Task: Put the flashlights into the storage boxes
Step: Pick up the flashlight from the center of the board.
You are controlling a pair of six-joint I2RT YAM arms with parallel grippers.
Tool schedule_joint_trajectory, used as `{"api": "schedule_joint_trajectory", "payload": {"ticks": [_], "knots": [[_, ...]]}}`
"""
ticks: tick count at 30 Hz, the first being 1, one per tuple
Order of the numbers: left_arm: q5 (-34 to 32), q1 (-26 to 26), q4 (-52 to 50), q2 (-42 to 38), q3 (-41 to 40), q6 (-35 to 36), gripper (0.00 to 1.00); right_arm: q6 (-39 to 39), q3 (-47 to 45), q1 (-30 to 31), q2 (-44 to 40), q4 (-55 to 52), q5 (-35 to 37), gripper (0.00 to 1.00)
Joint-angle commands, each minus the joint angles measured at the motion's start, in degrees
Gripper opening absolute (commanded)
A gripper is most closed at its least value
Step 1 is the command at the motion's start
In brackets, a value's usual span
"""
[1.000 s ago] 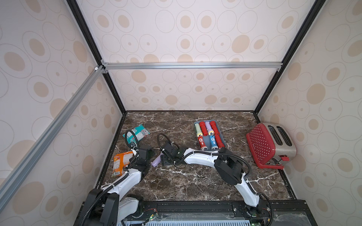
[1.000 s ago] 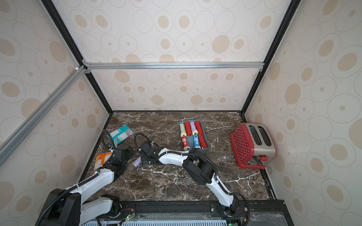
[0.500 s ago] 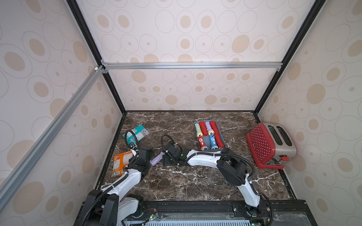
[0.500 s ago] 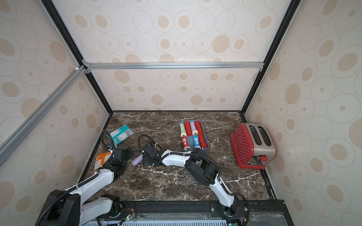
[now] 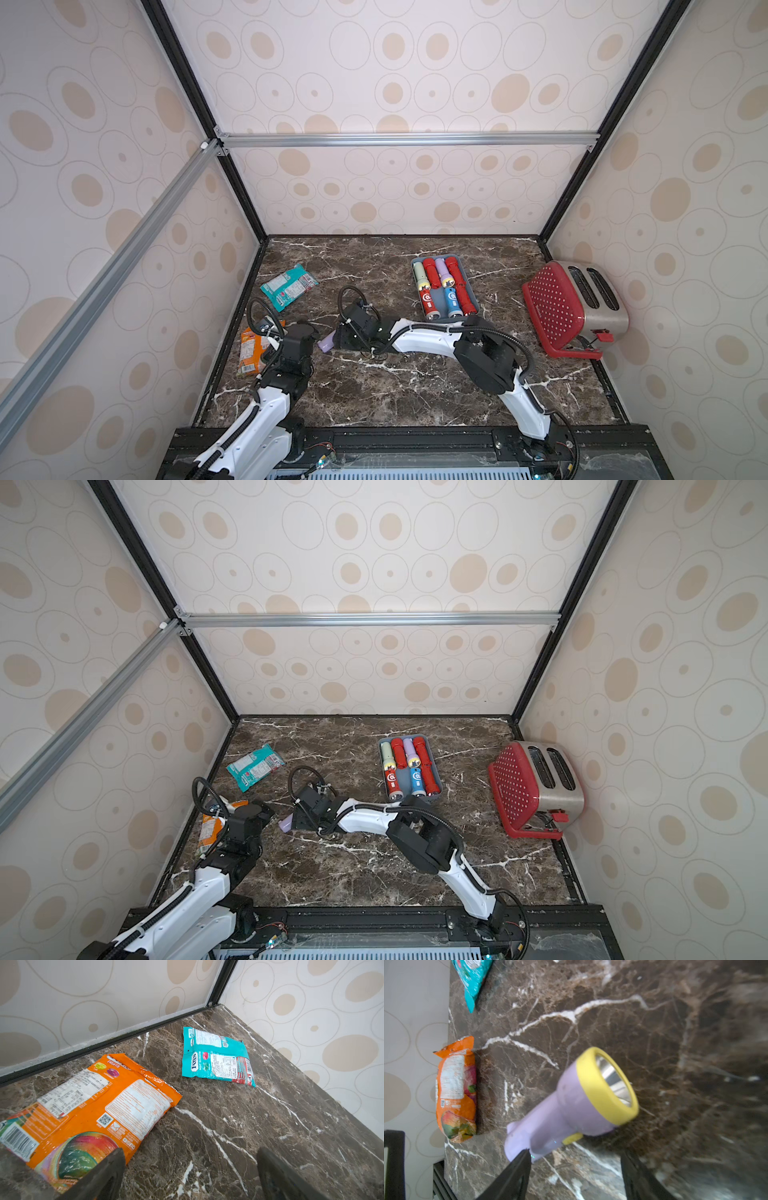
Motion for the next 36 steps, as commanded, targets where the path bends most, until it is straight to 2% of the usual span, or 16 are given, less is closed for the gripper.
{"api": "schedule_joint_trajectory", "payload": {"ticks": [1, 5, 9, 13, 15, 22, 24, 26, 29, 31, 33, 36], "knots": [[-2.9, 0.5, -0.1, -2.6, -0.3, -1.8, 0.99, 2.8, 4.9, 0.4, 3.4, -4.1, 1.7, 0.72], [-2.6, 0.5, 1.1, -5.2, -1.7, -1.6, 0.99, 4.9, 10.2, 0.6, 6.8, -8.4, 3.6, 0.74], [-2.7, 0.5, 1.2, -6.0, -2.1, -1.6, 0.99, 4.2, 18.4, 0.8, 11.3, -20.0, 5.7, 0.74], [-2.9, 0.6, 1.4, -5.7, -2.2, -1.7, 0.99, 0.3, 20.8, 0.8, 12.7, -26.0, 7.6, 0.59], [-2.9, 0.5, 1.5, -5.7, -2.2, -1.7, 0.99, -3.4, 20.3, 0.7, 12.1, -28.9, 11.0, 0.51], [-2.7, 0.5, 3.0, -5.8, -3.1, -1.9, 0.99, -14.5, 15.4, -0.4, 7.8, -32.0, 17.3, 0.4], [-2.1, 0.5, 3.8, -5.7, -3.4, -1.8, 0.99, -16.8, 12.7, -0.9, 6.0, -30.1, 16.2, 0.38], [-1.8, 0.5, 4.2, -5.2, -3.4, -1.6, 0.99, -18.2, 6.0, -1.9, 2.2, -24.3, 13.1, 0.36], [-1.0, 0.5, 5.0, -4.2, -3.3, -1.1, 0.99, -20.9, -5.8, -4.7, -6.4, -14.8, 8.7, 0.35], [-0.1, 0.5, 5.8, -3.3, -3.2, -0.8, 0.99, -23.8, -10.4, -7.3, -11.3, -11.0, 4.4, 0.35], [0.6, 0.5, 6.8, -2.1, -3.1, -0.3, 0.99, -27.0, -11.4, -10.7, -15.2, -11.9, -1.0, 0.35], [1.6, 0.5, 7.4, -0.7, -2.7, 0.4, 0.99, -31.0, -12.5, -15.0, -20.1, -15.8, -1.5, 0.35]]}}
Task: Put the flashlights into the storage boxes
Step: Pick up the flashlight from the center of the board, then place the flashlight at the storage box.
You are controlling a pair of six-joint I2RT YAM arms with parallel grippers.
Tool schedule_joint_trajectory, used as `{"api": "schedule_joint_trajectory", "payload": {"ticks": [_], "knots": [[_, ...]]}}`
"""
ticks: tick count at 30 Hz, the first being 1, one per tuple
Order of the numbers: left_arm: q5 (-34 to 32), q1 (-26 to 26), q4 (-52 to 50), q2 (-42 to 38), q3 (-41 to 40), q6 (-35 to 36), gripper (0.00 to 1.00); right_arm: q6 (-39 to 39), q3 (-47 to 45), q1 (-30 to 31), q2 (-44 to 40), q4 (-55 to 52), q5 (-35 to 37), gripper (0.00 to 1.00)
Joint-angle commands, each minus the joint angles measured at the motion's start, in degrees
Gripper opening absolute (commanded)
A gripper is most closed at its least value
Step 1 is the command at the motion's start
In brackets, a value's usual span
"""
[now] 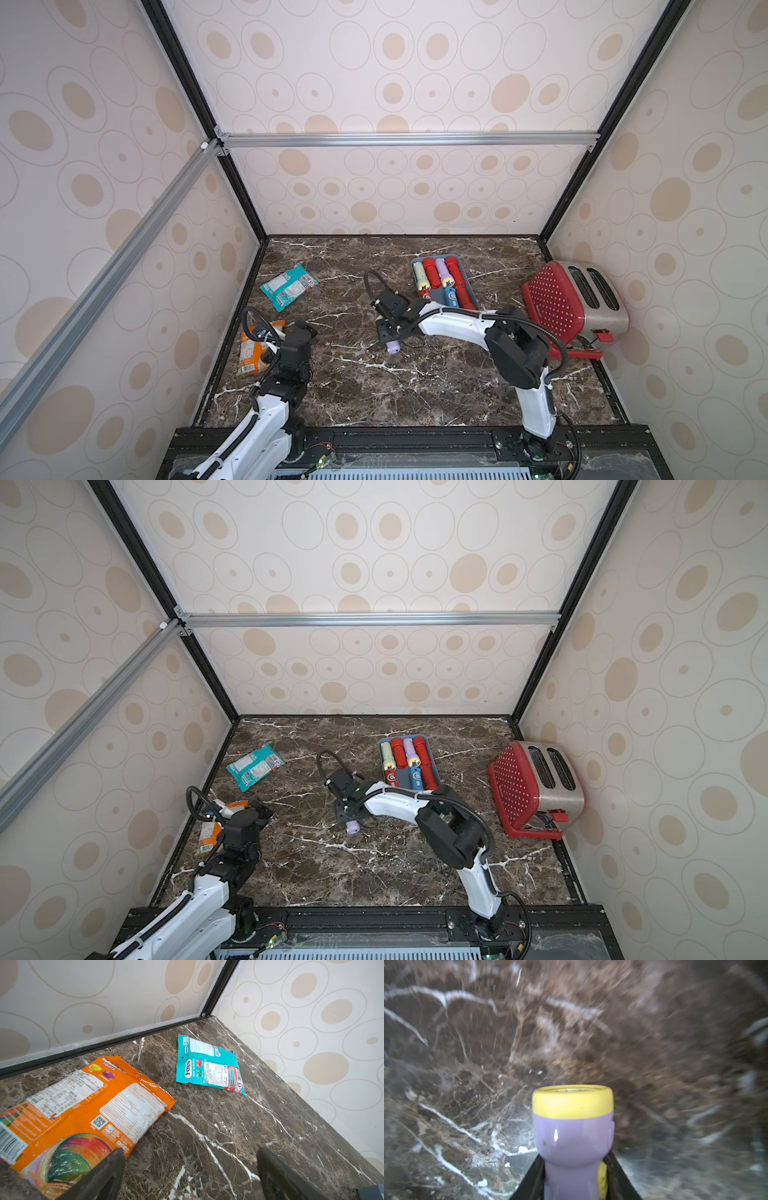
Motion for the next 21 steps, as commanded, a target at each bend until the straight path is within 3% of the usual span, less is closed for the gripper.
{"api": "schedule_joint_trajectory", "payload": {"ticks": [1, 9, 21], "knots": [[0.6, 0.5, 1.8, 1.1, 0.8, 1.0, 0.99, -7.2, -1.4, -4.5, -7.6, -0.3, -3.3, 0.35], [0.8, 0.5, 2.5, 1.3, 0.6, 1.4, 0.99, -16.5, -2.1, -18.0, -10.5, -6.2, -6.4, 0.36], [0.9, 0.5, 3.0, 1.3, 0.4, 1.8, 0.99, -20.9, -3.5, -24.7, -7.2, -5.8, -8.1, 0.36]]}}
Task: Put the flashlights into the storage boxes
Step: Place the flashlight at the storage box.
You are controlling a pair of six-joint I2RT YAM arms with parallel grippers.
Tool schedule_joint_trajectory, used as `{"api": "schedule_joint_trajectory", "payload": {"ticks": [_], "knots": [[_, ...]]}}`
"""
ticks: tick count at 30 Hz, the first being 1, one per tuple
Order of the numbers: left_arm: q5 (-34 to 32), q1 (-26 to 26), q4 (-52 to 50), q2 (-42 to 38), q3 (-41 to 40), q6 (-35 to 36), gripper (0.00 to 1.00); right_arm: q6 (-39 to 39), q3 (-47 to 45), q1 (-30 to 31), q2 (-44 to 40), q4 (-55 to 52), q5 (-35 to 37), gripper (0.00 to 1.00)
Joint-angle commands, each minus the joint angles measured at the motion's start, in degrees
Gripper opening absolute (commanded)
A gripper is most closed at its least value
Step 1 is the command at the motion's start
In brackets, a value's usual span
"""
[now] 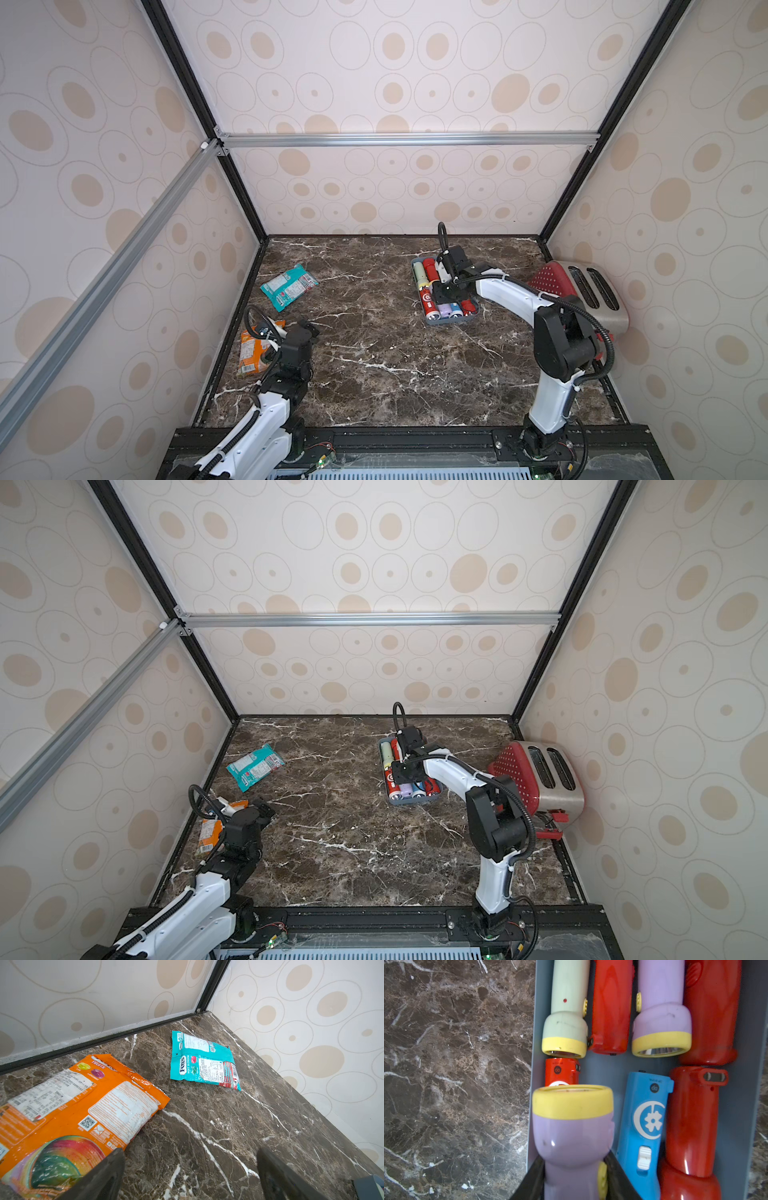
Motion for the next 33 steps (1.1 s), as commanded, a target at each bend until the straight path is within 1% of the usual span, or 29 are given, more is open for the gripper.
{"api": "schedule_joint_trajectory", "payload": {"ticks": [1, 10, 18, 28, 29, 33], "knots": [[-0.5, 0.4, 1.0, -0.1, 0.4, 0.8, 0.99, -2.6, -1.0, -0.4, 0.9, 0.6, -1.0, 0.36], [-0.4, 0.5, 1.9, 0.2, 0.0, 0.9, 0.99, -3.1, -1.5, -1.1, 3.5, 2.6, 1.3, 0.37], [0.3, 0.5, 2.9, -0.4, -0.6, 1.8, 0.99, -2.7, -1.3, -1.4, 3.4, 2.9, 2.6, 0.44], [0.8, 0.5, 2.9, -1.1, -1.4, 1.8, 0.99, -1.2, -1.2, -1.4, 4.4, 4.5, 3.3, 0.42], [0.8, 0.5, 4.7, -1.0, -1.6, 1.7, 0.99, -0.7, -0.9, -1.3, 4.4, 4.1, 2.9, 0.42], [0.8, 0.5, 4.9, -0.7, -1.6, 1.6, 0.99, 0.4, -2.0, -1.4, 1.2, 2.9, 3.8, 0.43]]}}
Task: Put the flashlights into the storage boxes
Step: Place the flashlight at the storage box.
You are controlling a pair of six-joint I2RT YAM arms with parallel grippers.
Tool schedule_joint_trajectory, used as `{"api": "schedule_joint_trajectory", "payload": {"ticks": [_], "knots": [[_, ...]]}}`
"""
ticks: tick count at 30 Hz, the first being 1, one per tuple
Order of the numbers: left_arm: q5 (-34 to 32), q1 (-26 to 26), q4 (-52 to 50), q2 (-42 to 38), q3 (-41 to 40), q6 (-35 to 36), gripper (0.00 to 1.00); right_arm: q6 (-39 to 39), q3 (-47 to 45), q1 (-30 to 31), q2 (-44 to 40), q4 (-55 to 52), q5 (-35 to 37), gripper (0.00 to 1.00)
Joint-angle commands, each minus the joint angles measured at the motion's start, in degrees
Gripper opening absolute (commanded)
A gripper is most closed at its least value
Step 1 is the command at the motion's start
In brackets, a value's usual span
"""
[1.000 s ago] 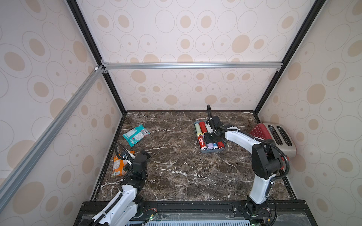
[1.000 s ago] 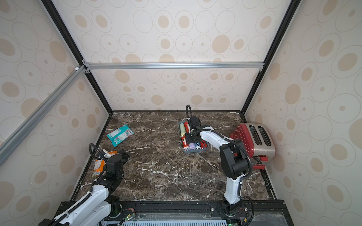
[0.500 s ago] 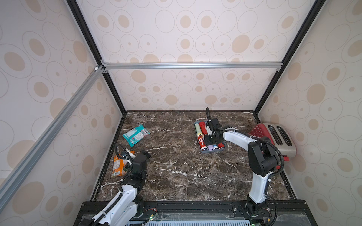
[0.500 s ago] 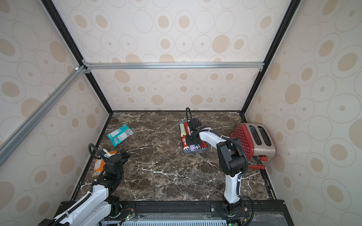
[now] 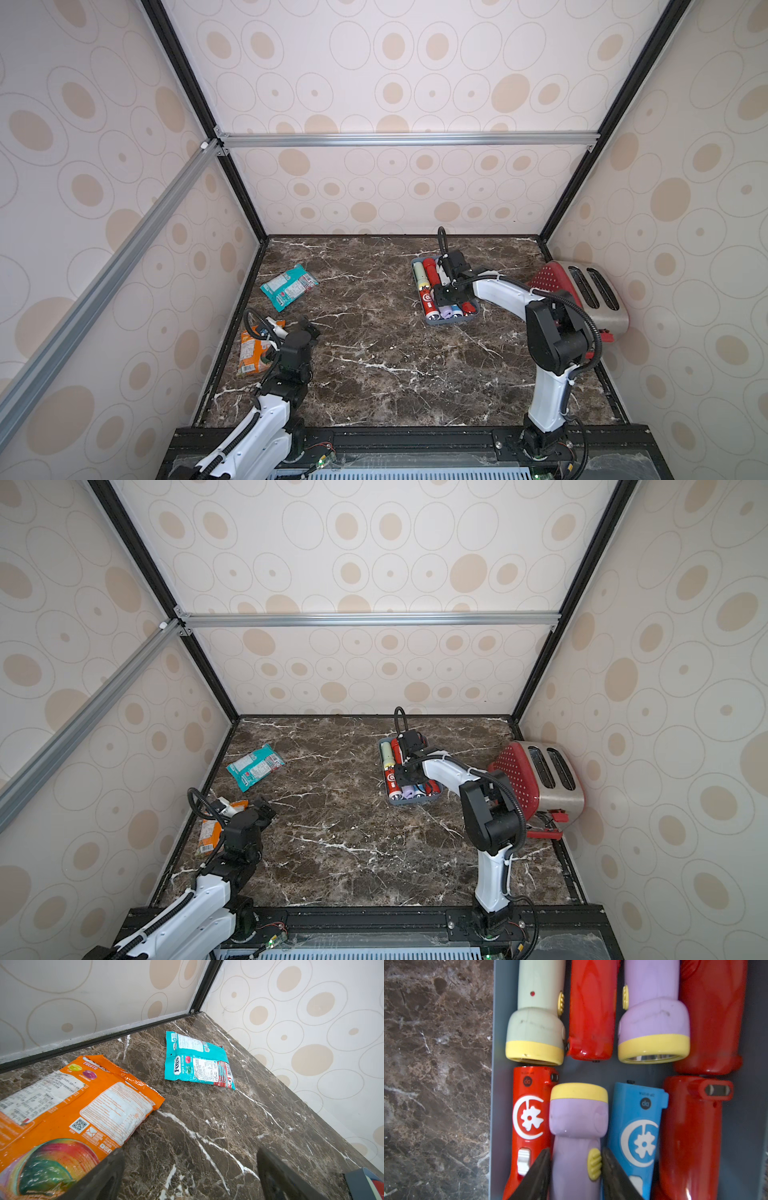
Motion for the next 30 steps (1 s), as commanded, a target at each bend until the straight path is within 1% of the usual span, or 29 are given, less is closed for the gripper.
{"api": "schedule_joint_trajectory", "payload": {"ticks": [1, 2, 4, 8, 10, 12, 15, 16, 18, 21, 24, 26, 28, 29, 30], "knots": [[-0.4, 0.5, 1.7, -0.1, 0.0, 0.3, 0.99, 1.1, -1.1, -0.4, -3.4, -1.7, 0.8, 0.45], [-0.2, 0.5, 1.7, -0.2, 0.1, 0.4, 0.99, 1.2, -1.6, -0.4, -5.0, -2.4, 0.8, 0.48], [0.1, 0.5, 1.8, -0.4, 0.1, 0.7, 0.99, 1.5, -3.0, -0.4, -8.0, -3.3, 0.1, 0.49], [0.0, 0.5, 1.9, -0.9, 0.1, 1.1, 0.99, 2.6, -7.8, -0.4, -12.9, -2.9, -3.5, 0.49], [0.4, 0.5, 2.7, -1.0, -0.1, 2.1, 0.99, 3.5, -10.0, -0.4, -14.6, -2.7, -3.4, 0.49], [2.9, 0.5, 4.3, -0.9, -0.2, 5.2, 0.99, 3.6, -12.4, -0.3, -16.7, -1.5, -2.6, 0.48], [9.1, 0.4, 11.1, 1.4, -0.4, 11.5, 0.99, 4.0, -15.3, -0.4, -18.4, 2.8, -5.0, 0.4], [10.6, 0.4, 10.9, 2.5, 0.9, 12.9, 0.99, 4.1, -15.5, -0.4, -17.9, 3.8, -6.3, 0.38], [13.3, 0.3, 8.2, 5.6, 5.0, 14.8, 0.99, 4.5, -14.7, -0.4, -15.4, 4.7, -8.2, 0.37], [14.8, 0.2, 3.7, 10.5, 9.7, 12.1, 0.99, 4.6, -13.7, -0.5, -11.1, 5.0, -8.3, 0.36], [17.1, 0.2, 2.5, 14.4, 12.1, 13.3, 0.99, 4.8, -13.7, -0.5, -9.3, 4.9, -8.5, 0.35], [16.5, 0.2, 1.7, 16.3, 13.6, 15.2, 0.99, 4.6, -14.3, -0.7, -10.0, 5.2, -8.8, 0.35], [15.4, 0.2, 0.5, 17.8, 16.3, 19.1, 0.99, 4.2, -14.7, -0.8, -11.9, 4.9, -8.7, 0.37], [14.1, 0.2, -2.3, 18.6, 18.3, 21.4, 0.99, 3.9, -14.6, -0.9, -13.2, 4.2, -8.4, 0.39], [12.2, 0.2, -2.9, 19.1, 19.6, 23.3, 0.99, 3.7, -14.5, -1.1, -14.9, 3.4, -7.8, 0.44]]}}
